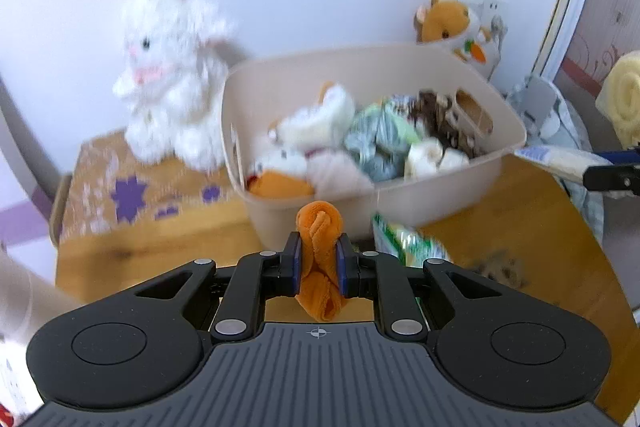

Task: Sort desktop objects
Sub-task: 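Carry orange sock and white pack over basket and release both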

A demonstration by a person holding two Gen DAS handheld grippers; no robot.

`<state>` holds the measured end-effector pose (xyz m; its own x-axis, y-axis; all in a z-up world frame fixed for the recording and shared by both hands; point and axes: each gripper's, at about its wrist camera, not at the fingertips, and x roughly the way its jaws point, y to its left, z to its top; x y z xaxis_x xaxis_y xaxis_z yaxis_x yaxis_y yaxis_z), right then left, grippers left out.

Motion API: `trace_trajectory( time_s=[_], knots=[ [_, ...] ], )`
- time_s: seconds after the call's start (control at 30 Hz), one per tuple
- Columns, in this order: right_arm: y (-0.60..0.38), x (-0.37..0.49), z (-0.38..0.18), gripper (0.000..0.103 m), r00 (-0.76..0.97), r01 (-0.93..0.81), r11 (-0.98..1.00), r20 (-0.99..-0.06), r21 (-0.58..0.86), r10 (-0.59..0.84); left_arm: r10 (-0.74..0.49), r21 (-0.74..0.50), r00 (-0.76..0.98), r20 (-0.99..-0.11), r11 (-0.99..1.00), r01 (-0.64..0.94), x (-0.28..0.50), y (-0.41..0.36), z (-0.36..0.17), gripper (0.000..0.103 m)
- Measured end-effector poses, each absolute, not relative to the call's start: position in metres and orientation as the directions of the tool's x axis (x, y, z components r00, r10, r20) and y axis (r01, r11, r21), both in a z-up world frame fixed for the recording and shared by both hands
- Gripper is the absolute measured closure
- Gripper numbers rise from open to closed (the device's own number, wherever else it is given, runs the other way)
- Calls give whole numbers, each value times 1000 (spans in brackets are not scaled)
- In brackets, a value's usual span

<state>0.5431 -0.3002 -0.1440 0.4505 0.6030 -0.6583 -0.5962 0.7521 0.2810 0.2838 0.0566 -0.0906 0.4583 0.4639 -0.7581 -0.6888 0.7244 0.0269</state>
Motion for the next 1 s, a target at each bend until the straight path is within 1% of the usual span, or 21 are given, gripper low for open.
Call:
trace_trajectory(
  time_s=[0.2, 0.4, 0.6, 0.8, 0.93, 0.97, 1.0],
  knots=[
    [-292, 553, -116, 68, 492, -620, 735, -595, 273, 636, 497, 40, 476, -725, 721, -692, 305, 73, -76, 86],
    [-266, 578, -109, 68, 528, -643, 731, -560, 228, 639, 520, 37, 494, -697, 714, -699, 329, 92, -69, 86],
    [-231, 611, -123, 68, 524, -643, 737, -583, 208, 621, 550, 69, 470, -690, 697, -714, 352, 106, -76, 86],
    [-203, 627, -147, 68, 536, -636, 755, -611, 160, 582, 545, 79, 422, -724, 673, -735, 368, 116, -99, 86],
    [-196, 635, -160, 68, 523, -613, 768, -633, 186, 571, 569, 109, 394, -722, 656, -747, 372, 115, -111, 86],
    [-196, 636, -163, 60, 516, -610, 767, -635, 199, 575, 570, 112, 388, -725, 652, -750, 372, 115, -112, 78],
    [-196, 636, -164, 57, 513, -607, 767, -635, 207, 578, 569, 114, 381, -729, 649, -752, 372, 115, -114, 72]
  ],
)
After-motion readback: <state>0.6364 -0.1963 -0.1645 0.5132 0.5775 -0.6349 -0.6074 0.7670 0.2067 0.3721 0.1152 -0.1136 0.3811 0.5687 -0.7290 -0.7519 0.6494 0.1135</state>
